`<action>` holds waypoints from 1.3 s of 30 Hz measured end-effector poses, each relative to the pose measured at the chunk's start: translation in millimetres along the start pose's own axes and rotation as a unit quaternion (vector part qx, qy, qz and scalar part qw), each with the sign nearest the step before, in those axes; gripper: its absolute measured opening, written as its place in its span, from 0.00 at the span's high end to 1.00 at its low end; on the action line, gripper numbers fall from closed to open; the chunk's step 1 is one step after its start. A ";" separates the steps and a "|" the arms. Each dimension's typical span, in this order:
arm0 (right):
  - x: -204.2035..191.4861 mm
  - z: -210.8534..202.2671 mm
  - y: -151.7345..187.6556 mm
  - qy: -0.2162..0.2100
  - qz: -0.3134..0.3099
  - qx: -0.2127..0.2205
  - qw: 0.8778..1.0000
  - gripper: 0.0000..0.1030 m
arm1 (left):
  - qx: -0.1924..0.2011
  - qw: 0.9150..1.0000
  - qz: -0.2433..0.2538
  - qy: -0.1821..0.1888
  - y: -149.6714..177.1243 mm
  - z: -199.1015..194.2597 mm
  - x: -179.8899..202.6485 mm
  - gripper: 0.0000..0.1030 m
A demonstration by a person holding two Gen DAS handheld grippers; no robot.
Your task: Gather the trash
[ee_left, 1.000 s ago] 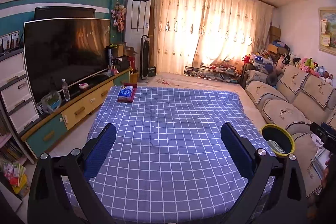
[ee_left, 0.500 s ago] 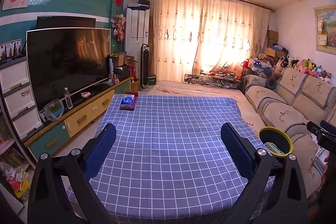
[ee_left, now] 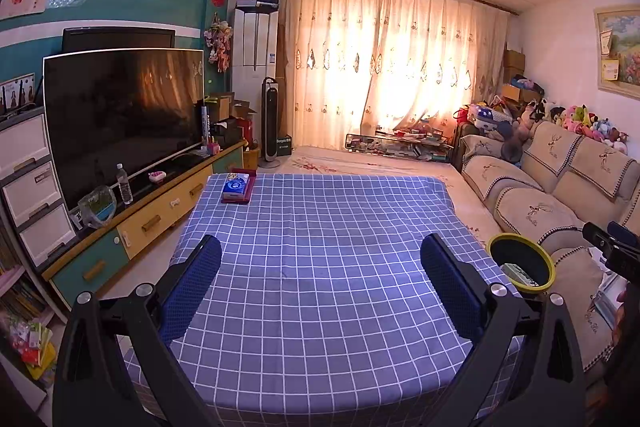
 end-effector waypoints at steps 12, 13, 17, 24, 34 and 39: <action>0.0 4.5 3.1 -0.003 0.006 -0.007 1.000 0.07 | -0.004 1.000 0.003 0.005 0.7 2.3 4.4 0.05; -0.1 5.0 3.0 -0.004 0.006 -0.008 1.000 0.07 | -0.004 1.000 0.004 0.005 0.4 2.1 4.9 0.05; -1.0 6.7 3.3 -0.005 0.007 -0.009 1.000 0.07 | -0.005 1.000 0.004 0.006 0.3 3.3 6.1 0.05; -0.9 8.5 4.2 -0.007 0.009 -0.011 1.000 0.07 | -0.005 1.000 0.004 0.008 0.4 6.9 5.3 0.05; 1.9 9.8 6.3 -0.010 0.013 -0.014 1.000 0.07 | -0.006 1.000 0.005 0.008 3.2 7.8 5.8 0.05; 2.2 11.5 7.3 -0.013 0.015 -0.017 1.000 0.07 | -0.007 1.000 0.005 0.007 3.9 7.9 6.1 0.05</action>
Point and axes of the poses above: each gripper's, at about its wrist camera, not at the fingertips, and z roughly the way its jaws point, x to its right, y to its underside, the point moved 9 cm from there along z, roughly the way its jaws point, and after that the axes turned 12 degrees about z, right-handed, at the moved point
